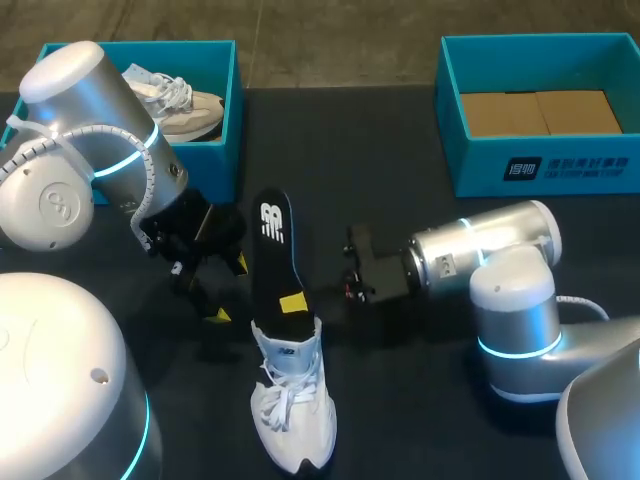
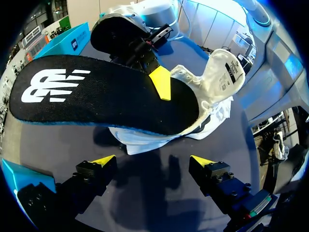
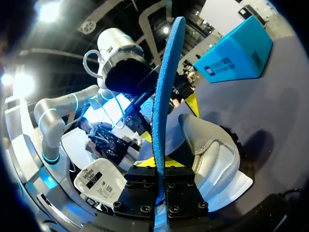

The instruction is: Take the shoe out of the shoebox, open the shoe tongue, remove and reinsert the insole, then place the shoe into the shoebox

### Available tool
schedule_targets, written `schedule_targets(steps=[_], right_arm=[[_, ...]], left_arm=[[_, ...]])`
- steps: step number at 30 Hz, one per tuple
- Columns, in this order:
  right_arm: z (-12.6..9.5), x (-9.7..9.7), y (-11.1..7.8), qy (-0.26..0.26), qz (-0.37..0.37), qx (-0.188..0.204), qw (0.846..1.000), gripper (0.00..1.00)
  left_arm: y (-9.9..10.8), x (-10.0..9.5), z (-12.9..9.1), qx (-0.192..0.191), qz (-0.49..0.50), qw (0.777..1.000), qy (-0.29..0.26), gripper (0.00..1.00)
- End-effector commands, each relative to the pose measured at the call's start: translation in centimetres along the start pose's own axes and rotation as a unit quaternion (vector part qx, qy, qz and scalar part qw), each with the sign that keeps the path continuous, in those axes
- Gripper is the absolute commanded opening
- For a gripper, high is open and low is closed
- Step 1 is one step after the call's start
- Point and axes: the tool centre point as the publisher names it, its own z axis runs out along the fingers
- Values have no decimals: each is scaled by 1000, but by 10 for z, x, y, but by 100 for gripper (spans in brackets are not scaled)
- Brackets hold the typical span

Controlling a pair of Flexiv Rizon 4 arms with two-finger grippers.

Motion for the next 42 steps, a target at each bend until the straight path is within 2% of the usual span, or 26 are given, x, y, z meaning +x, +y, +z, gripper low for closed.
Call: schedule_targets(steps=[1, 20, 33, 34, 37, 42], right_arm=[[3, -3, -6, 8, -5, 4, 1000, 0], [3, -2, -20, 11, 9, 26, 1000, 0], [6, -1, -10, 22, 6, 25, 999, 0], [7, -2, -10, 22, 6, 26, 999, 1], [7, -3, -8, 24, 6, 27, 999, 13], [6, -2, -7, 23, 7, 25, 999, 17]], left_arm=[[0, 0, 0, -1, 0, 1000, 0, 100], [0, 0, 0, -1, 0, 1000, 0, 100], [0, 0, 0, -1, 0, 1000, 0, 100], [0, 0, 0, -1, 0, 1000, 0, 100], [0, 0, 0, -1, 0, 1000, 0, 100], [0, 0, 0, -1, 0, 1000, 0, 100]])
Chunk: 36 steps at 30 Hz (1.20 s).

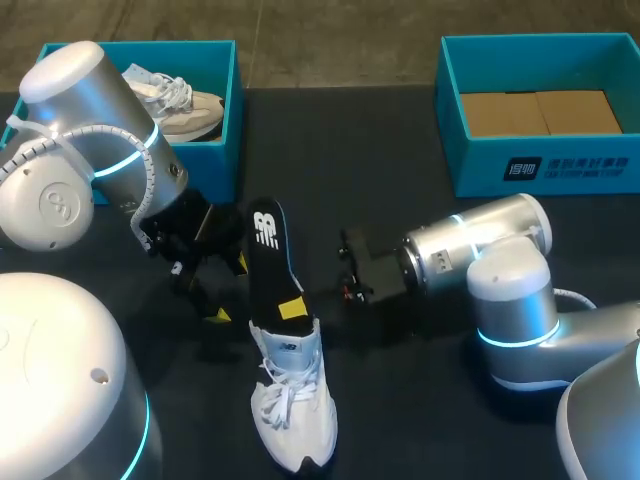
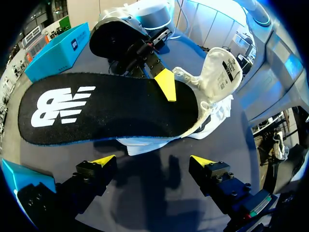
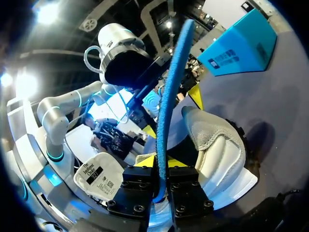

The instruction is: Take the shoe out of the shoebox, open the shoe tongue, remove and reinsert the insole, then place the shoe into the shoebox

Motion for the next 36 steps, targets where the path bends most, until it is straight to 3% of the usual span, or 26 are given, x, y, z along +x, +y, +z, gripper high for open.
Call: schedule_targets(steps=[1, 7, 15, 26, 36], right_arm=[[3, -2, 0, -2, 0, 0, 1000, 20], [3, 2, 1, -8, -4, -2, 1000, 18], [5, 7, 2, -9, -9, -2, 1000, 24], [7, 18, 8, -67, 1, -12, 998, 28], [8, 17, 13, -90, 9, -12, 996, 33]], left_arm=[[0, 0, 0, -1, 0, 1000, 0, 100], [0, 0, 0, -1, 0, 1000, 0, 100], [0, 0, 0, -1, 0, 1000, 0, 100], [0, 0, 0, -1, 0, 1000, 0, 100], [0, 0, 0, -1, 0, 1000, 0, 100]])
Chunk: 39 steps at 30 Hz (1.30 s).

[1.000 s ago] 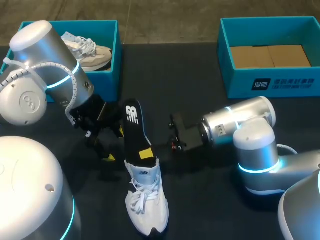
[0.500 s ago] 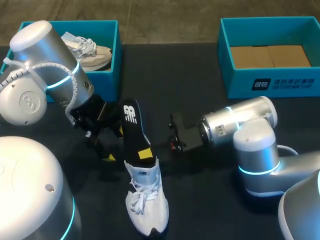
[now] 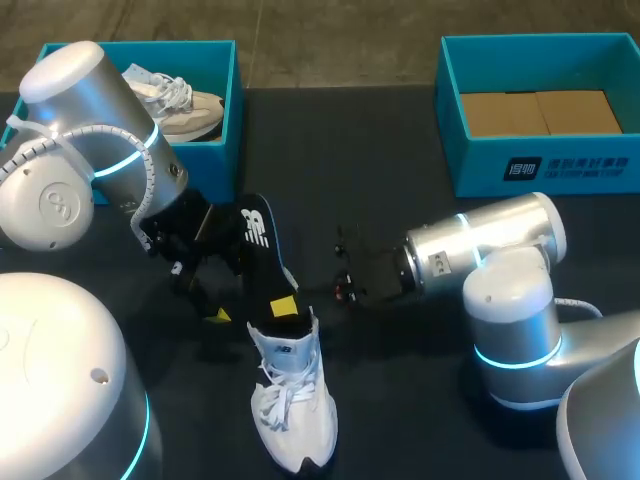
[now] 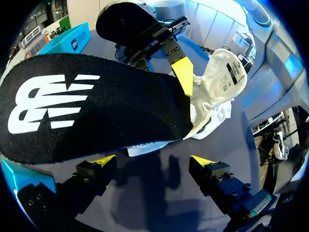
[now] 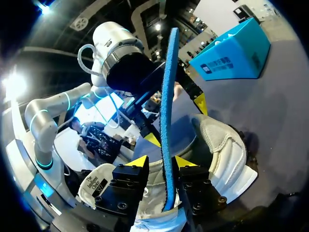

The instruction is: Take the shoe out of the shoebox, open the shoe tongue, remove and reinsert the insole, then place the shoe into the shoebox

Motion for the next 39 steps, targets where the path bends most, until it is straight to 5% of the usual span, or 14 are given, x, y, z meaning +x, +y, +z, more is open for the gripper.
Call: schedule_targets(steps=[1, 39], right_arm=[[2, 1, 2, -12, 3, 1, 1000, 33], [15, -9, 28, -30, 2, 19, 999, 25]], left_arm=[[0, 0, 0, -1, 0, 1000, 0, 100], [0, 0, 0, -1, 0, 1000, 0, 100]])
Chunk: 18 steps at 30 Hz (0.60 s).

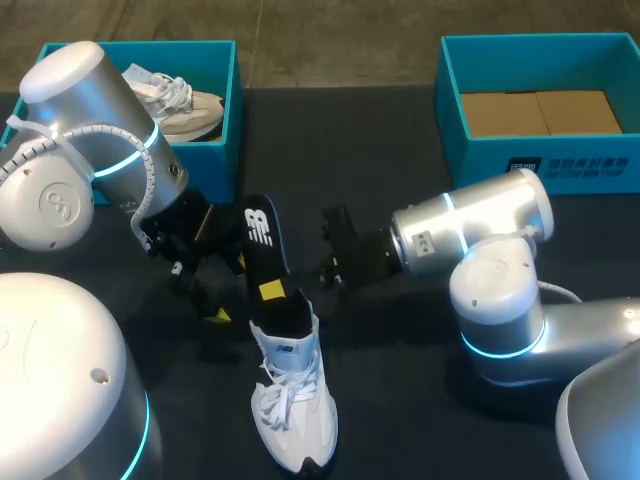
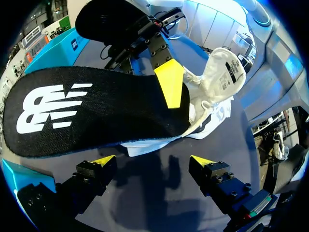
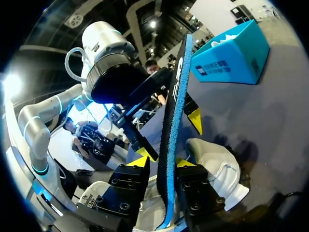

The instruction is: Take the shoe out of the shoebox, open the shoe tongue, remove and reinsert the insole, then place the shoe into the shoebox

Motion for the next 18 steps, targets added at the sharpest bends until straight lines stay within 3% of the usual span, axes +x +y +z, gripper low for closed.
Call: schedule_targets(steps=[1, 4, 18], right_arm=[[6, 1, 4, -5, 3, 3, 1000, 23], [6, 0, 4, -6, 4, 0, 1000, 0], [0, -6, -12, 7, 0, -40, 999, 0]], left_arm=[[0, 0, 0, -1, 0, 1000, 0, 100], [0, 0, 0, -1, 0, 1000, 0, 100], [0, 0, 0, -1, 0, 1000, 0, 100]])
